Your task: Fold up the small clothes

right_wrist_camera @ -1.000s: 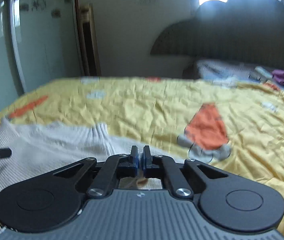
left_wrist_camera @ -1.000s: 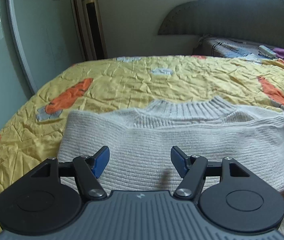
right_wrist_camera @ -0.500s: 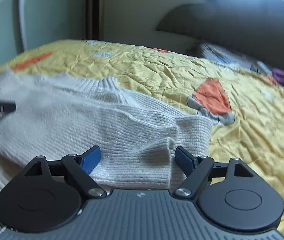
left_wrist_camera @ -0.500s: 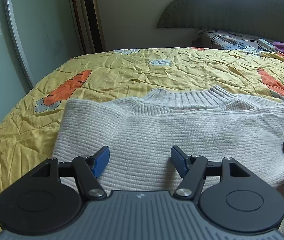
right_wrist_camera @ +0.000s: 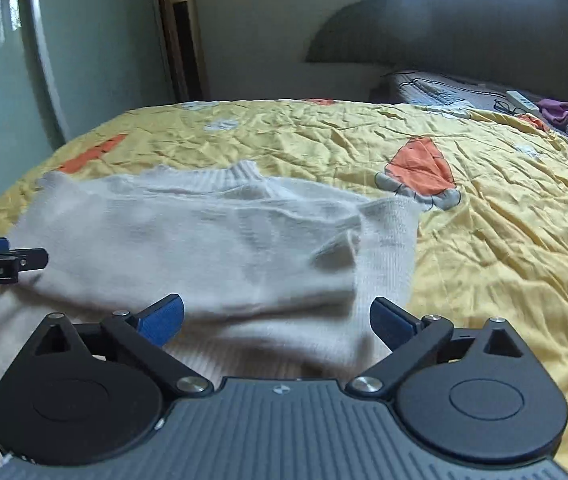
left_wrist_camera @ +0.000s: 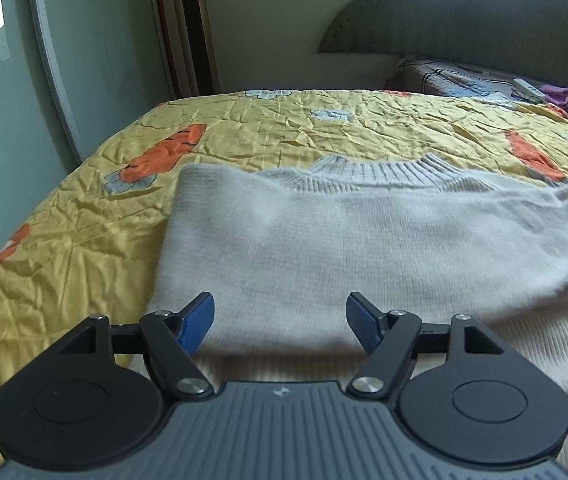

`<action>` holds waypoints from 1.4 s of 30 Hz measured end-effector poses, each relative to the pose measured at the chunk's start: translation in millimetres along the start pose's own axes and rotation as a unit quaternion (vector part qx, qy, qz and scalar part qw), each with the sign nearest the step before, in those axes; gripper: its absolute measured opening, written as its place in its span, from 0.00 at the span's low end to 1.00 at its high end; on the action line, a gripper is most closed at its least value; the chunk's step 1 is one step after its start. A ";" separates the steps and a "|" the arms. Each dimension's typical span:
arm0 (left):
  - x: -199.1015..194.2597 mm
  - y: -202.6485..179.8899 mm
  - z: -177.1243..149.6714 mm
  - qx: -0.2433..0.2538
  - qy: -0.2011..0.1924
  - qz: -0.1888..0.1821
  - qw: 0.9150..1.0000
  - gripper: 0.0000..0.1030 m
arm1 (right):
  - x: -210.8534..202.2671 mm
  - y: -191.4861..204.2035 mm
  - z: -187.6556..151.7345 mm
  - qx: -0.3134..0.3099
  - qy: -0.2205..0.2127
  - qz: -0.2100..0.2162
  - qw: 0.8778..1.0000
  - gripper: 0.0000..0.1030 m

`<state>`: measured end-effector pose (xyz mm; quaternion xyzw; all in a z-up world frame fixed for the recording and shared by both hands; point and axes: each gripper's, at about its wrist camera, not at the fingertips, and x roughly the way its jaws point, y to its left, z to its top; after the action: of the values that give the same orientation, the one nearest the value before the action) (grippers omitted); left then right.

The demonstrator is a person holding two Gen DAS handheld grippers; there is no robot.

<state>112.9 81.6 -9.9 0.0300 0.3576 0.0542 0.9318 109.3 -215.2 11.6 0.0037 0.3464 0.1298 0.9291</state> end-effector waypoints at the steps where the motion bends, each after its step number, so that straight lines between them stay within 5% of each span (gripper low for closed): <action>1: -8.0 4.7 -7.4 0.003 0.000 0.000 1.000 0.71 | -9.6 1.4 -7.3 0.000 0.001 0.009 1.000 0.99; 7: -49.6 37.9 -61.4 0.004 0.008 0.005 1.000 0.71 | -46.2 6.8 -60.3 0.029 0.032 0.055 0.998 0.99; 11: -65.6 62.2 -93.3 -0.005 0.009 0.026 1.000 0.71 | -60.9 11.2 -89.4 0.013 0.029 0.010 0.999 0.99; 16: -96.4 93.4 -119.5 -0.029 0.005 -0.016 0.999 0.72 | -87.9 17.1 -98.2 0.012 0.006 0.011 1.000 1.00; 24: -132.0 97.9 -145.9 0.031 -0.010 -0.037 0.999 0.76 | -101.4 16.9 -113.1 0.037 0.009 0.026 0.999 1.00; 31: -148.1 134.9 -159.2 -0.025 0.007 -0.098 0.995 0.76 | -123.3 4.9 -124.4 0.033 0.002 0.031 0.999 0.99; 38: -150.8 146.7 -166.0 -0.035 0.027 -0.114 0.993 0.76 | -141.3 -28.9 -135.4 0.076 -0.013 0.019 0.997 1.00; 41: -145.7 146.0 -168.9 -0.042 0.046 -0.136 0.989 0.72 | -144.8 -43.8 -144.4 0.106 0.003 0.053 0.993 1.00; 42: -143.9 145.1 -169.5 -0.041 0.051 -0.141 0.988 0.64 | -146.1 -47.4 -147.6 0.111 0.008 0.066 0.992 0.98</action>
<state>-118.5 210.9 -26.6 -0.0615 0.4027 -0.0613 0.9112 -80.6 -308.8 -11.3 0.1284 0.3654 0.1512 0.9095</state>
